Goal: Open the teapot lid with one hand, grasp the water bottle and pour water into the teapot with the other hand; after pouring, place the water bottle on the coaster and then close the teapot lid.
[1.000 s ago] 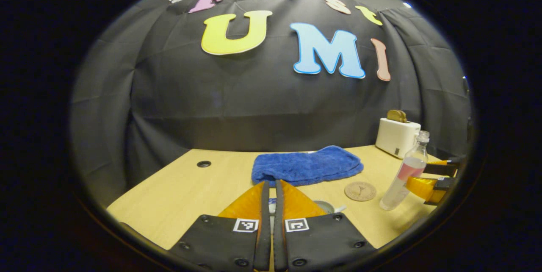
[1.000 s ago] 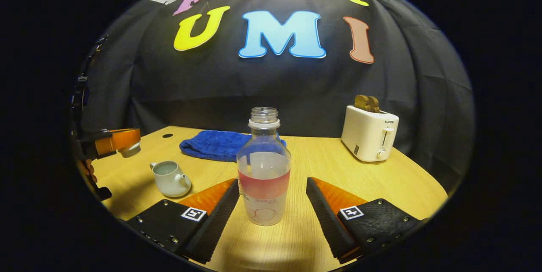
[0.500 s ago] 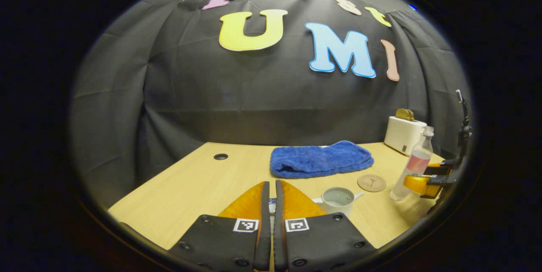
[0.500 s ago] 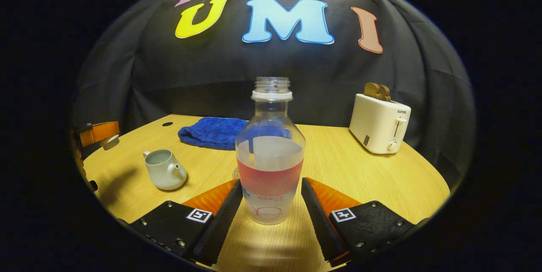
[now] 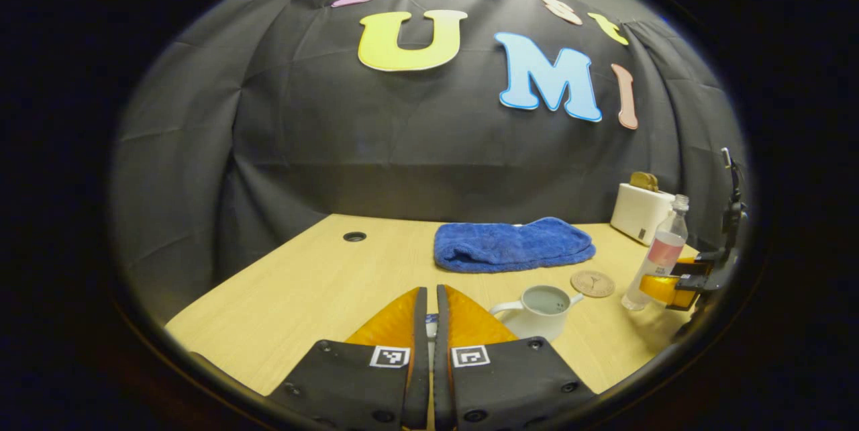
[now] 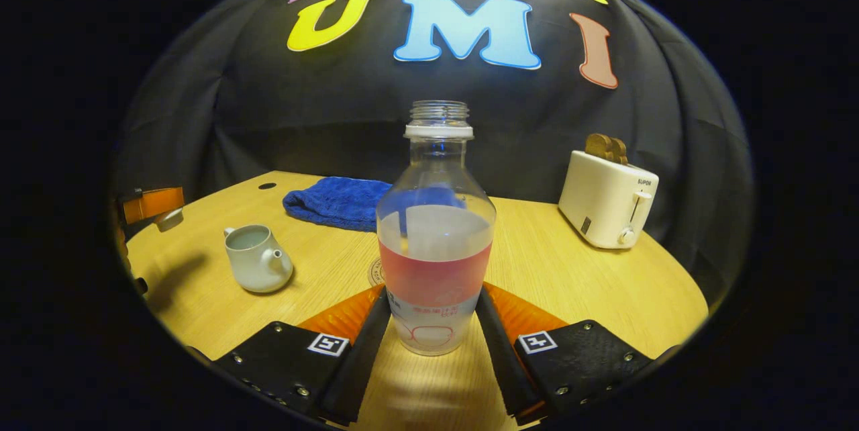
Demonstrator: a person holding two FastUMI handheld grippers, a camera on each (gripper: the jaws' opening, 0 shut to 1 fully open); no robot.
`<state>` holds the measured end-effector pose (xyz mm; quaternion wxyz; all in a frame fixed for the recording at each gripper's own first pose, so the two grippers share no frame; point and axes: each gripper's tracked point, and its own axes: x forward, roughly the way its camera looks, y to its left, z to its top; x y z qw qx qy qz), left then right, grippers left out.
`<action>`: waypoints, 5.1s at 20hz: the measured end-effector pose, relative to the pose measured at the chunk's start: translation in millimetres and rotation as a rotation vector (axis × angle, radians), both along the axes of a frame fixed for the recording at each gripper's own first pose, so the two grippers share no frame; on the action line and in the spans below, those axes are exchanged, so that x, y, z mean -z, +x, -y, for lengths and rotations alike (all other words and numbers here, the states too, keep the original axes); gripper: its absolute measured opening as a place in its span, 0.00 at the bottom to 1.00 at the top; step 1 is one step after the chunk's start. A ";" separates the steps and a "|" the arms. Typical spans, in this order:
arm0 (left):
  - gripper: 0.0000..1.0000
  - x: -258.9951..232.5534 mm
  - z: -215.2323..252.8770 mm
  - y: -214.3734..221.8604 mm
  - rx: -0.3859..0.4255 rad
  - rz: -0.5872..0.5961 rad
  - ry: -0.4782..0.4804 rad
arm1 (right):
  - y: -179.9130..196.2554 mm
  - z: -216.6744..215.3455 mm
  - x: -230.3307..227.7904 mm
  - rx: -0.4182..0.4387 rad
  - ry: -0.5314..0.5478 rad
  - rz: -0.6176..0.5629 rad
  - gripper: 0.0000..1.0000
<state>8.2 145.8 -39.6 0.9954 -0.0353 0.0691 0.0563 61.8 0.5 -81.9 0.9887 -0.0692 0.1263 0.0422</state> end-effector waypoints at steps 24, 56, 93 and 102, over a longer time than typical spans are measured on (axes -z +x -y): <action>0.10 14.1 -20.1 -15.5 -0.025 -0.025 -0.033 | 51.6 -61.2 -46.0 -0.162 -0.957 0.214 0.76; 0.10 39.2 -27.1 -15.6 -0.011 -0.075 -0.047 | 65.1 -76.5 -62.2 -0.158 -1.696 0.466 0.76; 0.09 48.8 -17.8 -13.2 0.012 -0.100 -0.050 | 65.1 -84.5 -81.6 -0.109 -1.823 0.606 0.76; 0.10 49.5 -16.7 -11.8 0.013 -0.106 -0.047 | 63.9 -87.3 -86.3 -0.101 -1.865 0.654 0.76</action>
